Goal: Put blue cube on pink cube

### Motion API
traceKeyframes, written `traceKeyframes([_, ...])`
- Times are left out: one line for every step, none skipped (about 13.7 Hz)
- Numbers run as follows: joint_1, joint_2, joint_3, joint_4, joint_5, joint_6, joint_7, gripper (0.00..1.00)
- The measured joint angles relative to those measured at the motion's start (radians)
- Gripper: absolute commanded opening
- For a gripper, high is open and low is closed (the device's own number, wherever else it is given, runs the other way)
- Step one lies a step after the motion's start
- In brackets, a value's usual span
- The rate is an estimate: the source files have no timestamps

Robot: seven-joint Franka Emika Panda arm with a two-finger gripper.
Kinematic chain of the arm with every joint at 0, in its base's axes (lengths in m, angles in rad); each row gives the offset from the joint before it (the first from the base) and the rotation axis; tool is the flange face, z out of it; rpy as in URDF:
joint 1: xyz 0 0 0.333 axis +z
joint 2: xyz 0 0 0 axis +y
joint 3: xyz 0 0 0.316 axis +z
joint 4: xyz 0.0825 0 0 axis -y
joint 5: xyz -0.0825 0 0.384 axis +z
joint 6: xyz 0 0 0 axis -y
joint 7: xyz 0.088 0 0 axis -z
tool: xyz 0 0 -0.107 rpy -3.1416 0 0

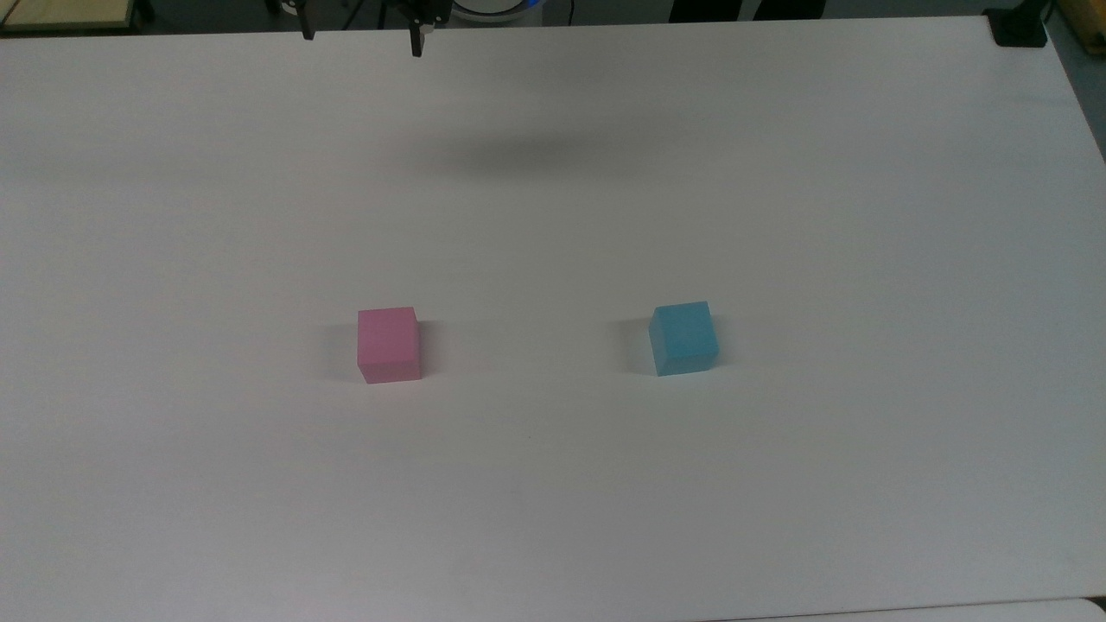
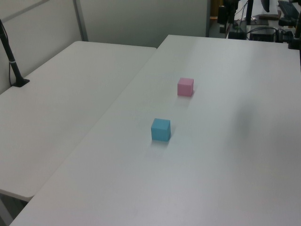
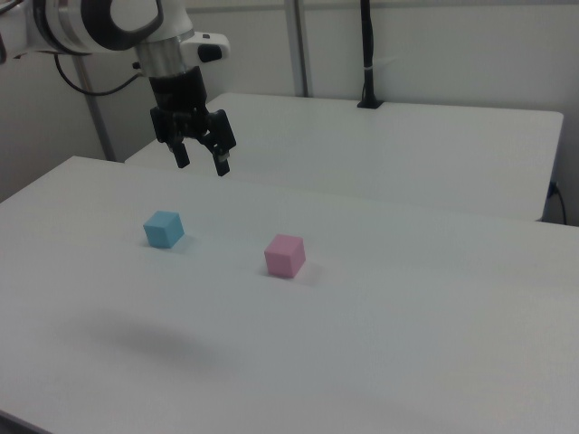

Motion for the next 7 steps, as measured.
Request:
traceKeyframes([0.000,0.000,0.000,0.000,0.000,0.000,0.000,1.00])
traceKeyframes([0.000,0.002,0.000,0.000,0.016,0.000,0.000,1.00])
traceKeyframes([0.000,0.004,0.000,0.000,0.024,0.000,0.000,1.00])
traceKeyframes([0.000,0.005,0.000,0.000,0.027,0.000,0.000,1.00])
traceKeyframes([0.000,0.007,0.001,0.000,0.027,0.000,0.000,1.00])
traceKeyframes([0.001,0.007,0.002,0.000,0.027,0.000,0.000,1.00])
traceKeyframes([0.002,0.007,0.002,0.000,0.027,0.000,0.000,1.00])
